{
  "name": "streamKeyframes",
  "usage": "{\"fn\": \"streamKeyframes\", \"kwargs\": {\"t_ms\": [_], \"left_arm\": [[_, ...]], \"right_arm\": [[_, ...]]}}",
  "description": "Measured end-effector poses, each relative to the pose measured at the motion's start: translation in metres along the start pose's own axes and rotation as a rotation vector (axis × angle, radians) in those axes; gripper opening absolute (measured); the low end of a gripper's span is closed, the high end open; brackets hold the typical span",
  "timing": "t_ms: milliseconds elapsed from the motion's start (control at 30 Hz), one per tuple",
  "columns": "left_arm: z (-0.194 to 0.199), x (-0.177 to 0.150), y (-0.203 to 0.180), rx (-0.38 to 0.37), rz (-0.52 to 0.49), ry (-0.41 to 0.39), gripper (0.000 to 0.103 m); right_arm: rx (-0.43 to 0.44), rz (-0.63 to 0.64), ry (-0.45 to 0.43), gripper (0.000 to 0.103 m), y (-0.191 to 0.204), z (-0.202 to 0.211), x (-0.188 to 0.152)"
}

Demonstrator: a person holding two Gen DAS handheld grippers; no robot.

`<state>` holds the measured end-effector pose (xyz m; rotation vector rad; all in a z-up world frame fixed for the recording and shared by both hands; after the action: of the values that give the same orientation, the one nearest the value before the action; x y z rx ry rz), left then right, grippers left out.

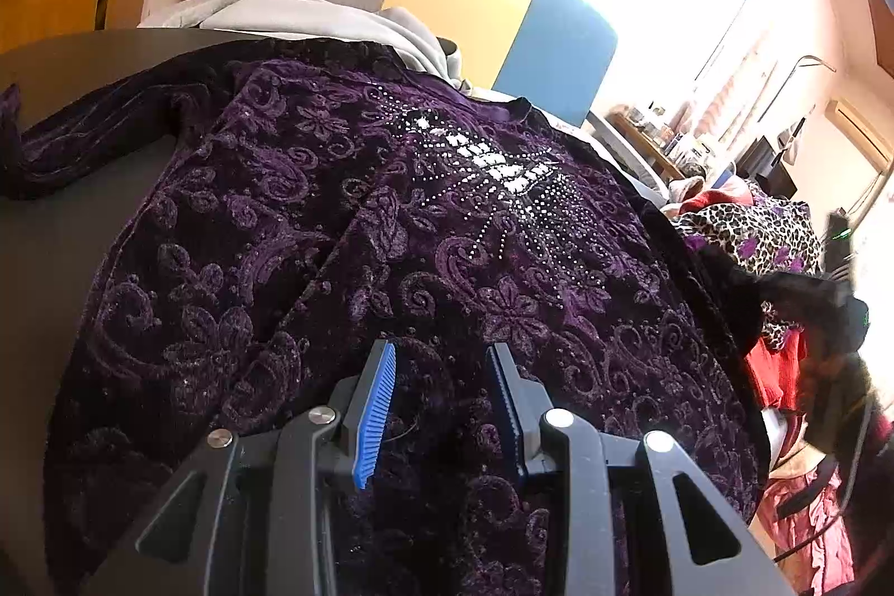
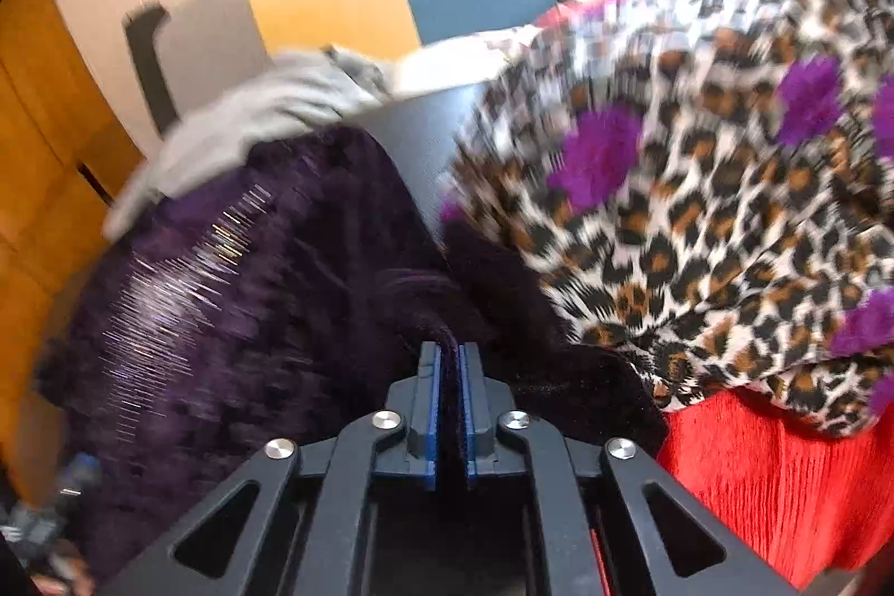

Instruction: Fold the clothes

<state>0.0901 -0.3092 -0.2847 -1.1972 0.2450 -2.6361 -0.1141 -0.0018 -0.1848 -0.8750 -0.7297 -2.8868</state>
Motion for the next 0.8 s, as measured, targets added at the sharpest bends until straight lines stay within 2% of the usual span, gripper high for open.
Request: {"fn": "streamKeyframes", "kwargs": {"t_ms": [100, 267, 333, 433, 500, 567, 633, 667, 700, 733, 800], "left_arm": [[-0.001, 0.0, 0.002, -0.01, 0.018, -0.01, 0.034], [-0.001, -0.001, 0.002, -0.019, 0.03, -0.019, 0.034], [-0.001, -0.001, 0.003, -0.022, 0.033, -0.022, 0.034], [-0.002, -0.001, 0.004, -0.031, 0.041, -0.023, 0.034], [-0.002, 0.0, 0.005, -0.039, 0.045, -0.022, 0.034], [-0.002, 0.0, 0.005, -0.048, 0.046, -0.021, 0.034], [-0.002, 0.001, 0.006, -0.058, 0.05, -0.011, 0.034], [-0.001, 0.002, 0.006, -0.064, 0.055, -0.001, 0.034], [-0.001, 0.005, 0.008, -0.069, 0.07, 0.019, 0.034], [-0.001, 0.009, 0.009, -0.074, 0.086, 0.04, 0.035], [0.003, 0.024, 0.011, -0.079, 0.085, 0.025, 0.036]], "right_arm": [[0.103, -0.016, -0.056, 0.006, 0.027, 0.032, 0.026], [0.264, -0.034, -0.135, 0.006, 0.094, 0.047, 0.085], [0.347, -0.021, -0.133, 0.006, 0.133, 0.041, 0.092], [0.415, 0.101, -0.092, 0.008, 0.194, 0.022, 0.068], [0.49, 0.161, 0.002, 0.011, 0.223, 0.007, 0.034], [0.505, 0.158, 0.082, 0.02, 0.225, -0.008, 0.004], [0.515, 0.151, 0.161, 0.046, 0.225, -0.023, -0.025], [0.52, 0.148, 0.2, 0.052, 0.225, -0.03, -0.039], [0.505, 0.137, 0.209, 0.057, 0.215, -0.033, -0.046], [0.486, 0.125, 0.214, 0.057, 0.203, -0.036, -0.051], [0.442, 0.099, 0.233, 0.057, 0.175, -0.047, -0.061]]}}
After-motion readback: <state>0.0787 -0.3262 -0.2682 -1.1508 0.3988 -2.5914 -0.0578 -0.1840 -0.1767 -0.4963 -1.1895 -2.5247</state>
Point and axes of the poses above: each gripper's, at about its wrist camera, not at the fingertips, and z roughly against the way its jaws point, y to its left, x to its top, the point moved 7 cm from there along -z, roughly the way its jaws point, and after that the axes turned 15 degrees about -z, right-handed, at the moved point
